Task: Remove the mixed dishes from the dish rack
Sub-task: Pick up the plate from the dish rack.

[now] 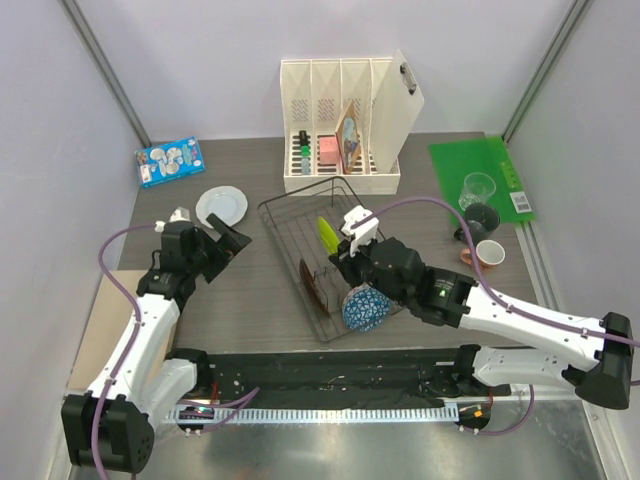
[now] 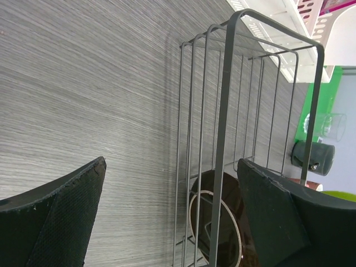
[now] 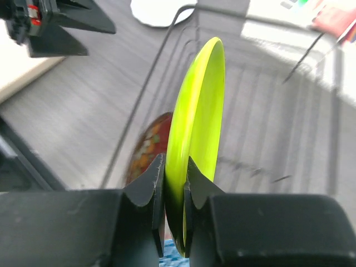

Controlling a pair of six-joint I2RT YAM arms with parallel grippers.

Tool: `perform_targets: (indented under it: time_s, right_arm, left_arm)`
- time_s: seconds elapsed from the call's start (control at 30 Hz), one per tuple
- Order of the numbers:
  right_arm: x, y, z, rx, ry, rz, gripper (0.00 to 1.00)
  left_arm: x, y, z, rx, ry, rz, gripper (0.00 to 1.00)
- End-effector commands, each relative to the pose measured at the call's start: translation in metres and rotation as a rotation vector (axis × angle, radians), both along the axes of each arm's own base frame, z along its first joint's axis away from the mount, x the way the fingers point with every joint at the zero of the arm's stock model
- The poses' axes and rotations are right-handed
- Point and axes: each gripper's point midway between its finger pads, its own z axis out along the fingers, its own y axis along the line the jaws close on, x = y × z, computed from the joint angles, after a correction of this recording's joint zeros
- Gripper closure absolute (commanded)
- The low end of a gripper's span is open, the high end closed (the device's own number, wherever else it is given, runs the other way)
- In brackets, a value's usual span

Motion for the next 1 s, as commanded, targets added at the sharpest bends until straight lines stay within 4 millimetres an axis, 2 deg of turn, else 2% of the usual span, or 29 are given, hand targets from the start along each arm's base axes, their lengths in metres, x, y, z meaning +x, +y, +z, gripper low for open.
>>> perform_targets:
  time_s: [0.0, 0.03, 0.1, 0.17, 0.23, 0.3, 0.43, 0.6, 0.7, 0.9, 0.97]
  right_arm:
    - [0.012, -0.012, 0.024, -0.096, -0.249, 0.02, 0.99]
    - [0.015, -0.018, 0.026, -0.109, -0.298, -0.001, 0.99]
    - [0.018, -0.021, 0.035, -0.153, -0.497, 0.021, 0.99]
    - [0.024, -0.034, 0.044, -0.228, -0.698, -0.039, 0.99]
    - [0.028, -0.038, 0.052, -0.223, -0.77, -0.084, 0.99]
    - [0.028, -0.035, 0.052, -0.264, -0.808, -0.063, 0.99]
    - [0.01, -0.022, 0.05, -0.24, -0.881, 0.064, 0.99]
    - [-0.032, 0.003, 0.05, -0.108, -0.9, 0.327, 0.99]
    - [-0.051, 0.017, 0.035, -0.119, -0.839, 0.45, 0.99]
    - [-0.083, 0.031, -0.015, -0.314, -0.823, 0.559, 0.99]
    - [-0.081, 0.03, -0.029, -0.383, -0.82, 0.55, 0.99]
  left_arm:
    - [0.009, -0.004, 0.023, 0.033, -0.04, -0.06, 0.02]
    - [0.011, -0.005, 0.032, 0.042, -0.057, -0.073, 0.02]
    - [0.011, -0.008, 0.037, 0.04, -0.051, -0.096, 0.02]
    - [0.013, -0.011, 0.048, 0.042, -0.068, -0.125, 0.03]
    - [0.014, -0.014, 0.059, 0.043, -0.091, -0.153, 0.04]
    - [0.013, -0.016, 0.065, 0.041, -0.096, -0.168, 0.05]
    - [0.009, -0.037, 0.083, -0.031, -0.138, -0.27, 0.07]
    - [0.004, -0.072, 0.094, -0.13, -0.176, -0.431, 0.11]
    - [-0.002, -0.092, 0.101, -0.162, -0.201, -0.517, 0.11]
    - [-0.008, -0.106, 0.118, -0.166, -0.256, -0.593, 0.12]
    - [-0.008, -0.106, 0.121, -0.166, -0.263, -0.595, 0.12]
